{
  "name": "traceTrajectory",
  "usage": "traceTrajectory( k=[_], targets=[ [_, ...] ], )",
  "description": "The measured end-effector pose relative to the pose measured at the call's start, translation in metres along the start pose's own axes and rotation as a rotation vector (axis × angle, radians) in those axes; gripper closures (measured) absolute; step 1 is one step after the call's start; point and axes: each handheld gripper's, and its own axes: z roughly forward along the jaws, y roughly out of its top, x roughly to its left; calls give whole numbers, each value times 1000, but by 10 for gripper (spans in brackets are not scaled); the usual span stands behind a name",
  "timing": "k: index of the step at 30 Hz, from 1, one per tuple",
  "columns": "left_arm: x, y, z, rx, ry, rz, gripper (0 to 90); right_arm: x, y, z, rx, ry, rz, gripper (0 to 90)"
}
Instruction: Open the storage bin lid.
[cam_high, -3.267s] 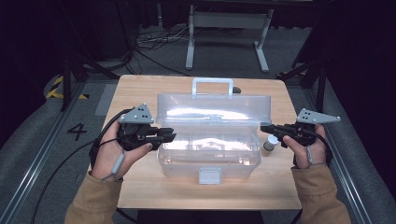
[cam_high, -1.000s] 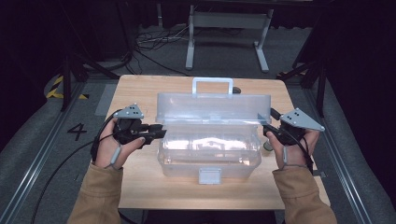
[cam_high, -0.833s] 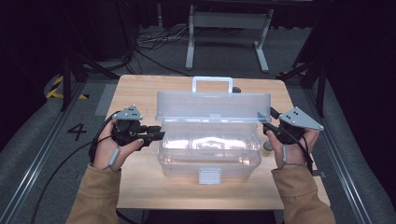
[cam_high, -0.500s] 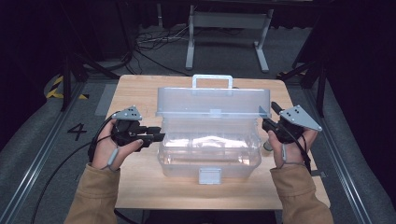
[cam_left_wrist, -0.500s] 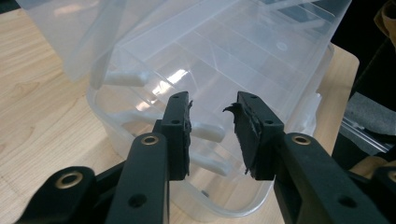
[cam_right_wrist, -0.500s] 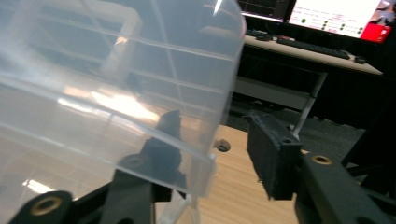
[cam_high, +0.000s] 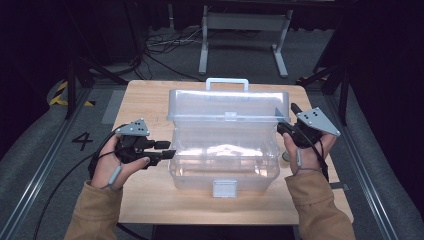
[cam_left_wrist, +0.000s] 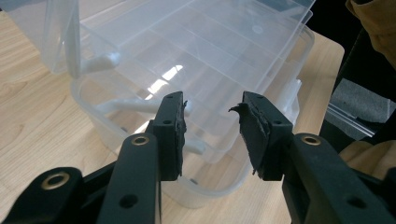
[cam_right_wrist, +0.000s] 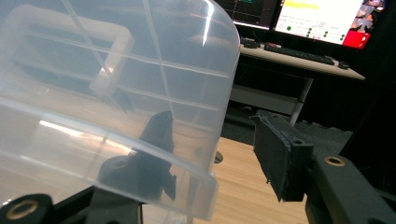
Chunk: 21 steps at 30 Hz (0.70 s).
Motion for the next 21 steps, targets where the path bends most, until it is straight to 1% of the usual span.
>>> traceTrajectory(
  k=[3,5,9,12,14,17,21],
  targets=[
    [-3,-2,-3,6,-13,14,611,0,2,3,-3,-7,-3,481],
    [-7,-4,-2,19,-28,27,612,-1,3,5,1,-5,-4,481],
    [-15,-7,3,70,-54,63,606,-3,7,8,7,3,0,479],
    [-18,-10,9,102,-72,79,600,-4,9,11,4,4,8,478],
    [-20,-13,14,120,-82,82,596,-4,10,12,0,0,10,478],
    [-19,-18,22,146,-97,77,590,-4,11,15,-11,-7,17,479],
    [-17,-24,32,180,-104,70,586,-4,12,18,-33,-26,31,480]
  ],
)
